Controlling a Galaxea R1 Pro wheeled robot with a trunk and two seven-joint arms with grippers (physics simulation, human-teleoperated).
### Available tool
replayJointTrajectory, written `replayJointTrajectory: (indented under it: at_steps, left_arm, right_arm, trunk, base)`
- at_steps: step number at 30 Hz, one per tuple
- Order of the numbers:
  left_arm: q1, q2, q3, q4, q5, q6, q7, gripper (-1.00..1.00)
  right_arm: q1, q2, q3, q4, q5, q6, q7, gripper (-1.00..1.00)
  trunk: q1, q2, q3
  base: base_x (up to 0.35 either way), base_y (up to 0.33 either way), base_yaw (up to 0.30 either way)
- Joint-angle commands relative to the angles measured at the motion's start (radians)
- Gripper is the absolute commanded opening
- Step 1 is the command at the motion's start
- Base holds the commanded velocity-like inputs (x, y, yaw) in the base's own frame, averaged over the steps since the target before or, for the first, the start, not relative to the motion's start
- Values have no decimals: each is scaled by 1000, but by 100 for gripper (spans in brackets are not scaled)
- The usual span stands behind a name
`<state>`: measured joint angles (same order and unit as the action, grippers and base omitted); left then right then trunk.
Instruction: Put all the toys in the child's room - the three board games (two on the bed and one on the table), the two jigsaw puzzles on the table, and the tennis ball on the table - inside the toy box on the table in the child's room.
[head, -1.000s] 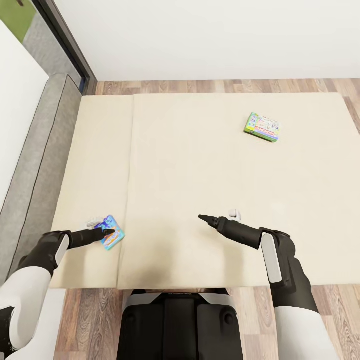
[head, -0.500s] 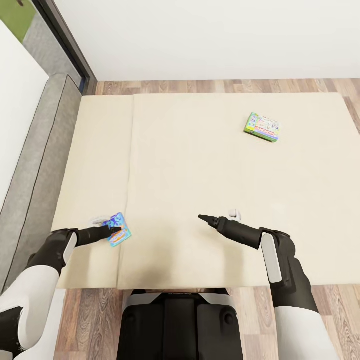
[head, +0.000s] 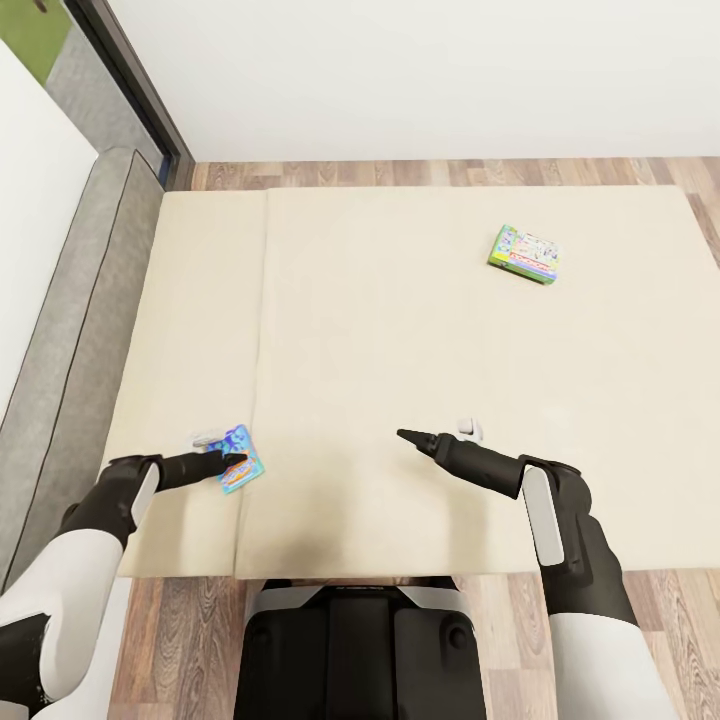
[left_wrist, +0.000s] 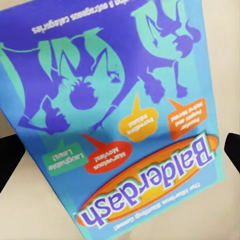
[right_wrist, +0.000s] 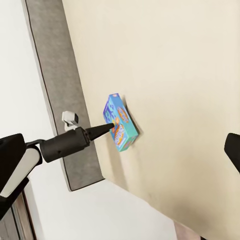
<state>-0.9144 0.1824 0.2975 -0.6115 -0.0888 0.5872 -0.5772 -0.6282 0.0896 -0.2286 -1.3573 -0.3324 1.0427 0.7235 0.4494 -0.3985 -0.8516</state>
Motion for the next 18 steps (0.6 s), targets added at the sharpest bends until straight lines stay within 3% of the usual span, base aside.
replayJointTrajectory:
  at_steps: [1,18]
  left_arm:
    - [-1,-2,6,-1,-9,5,-9,100]
    - [-13,-45,-18,-4,-12,8,-7,100]
  right_arm:
    - [-1,1,-3,0,6,4,8,100]
    - [-1,0,-7,-7,3,4,17,100]
  trunk:
    - [1,-2,-1]
    - [1,-2,-1]
  base:
    - [0,0,0]
    - [0,0,0]
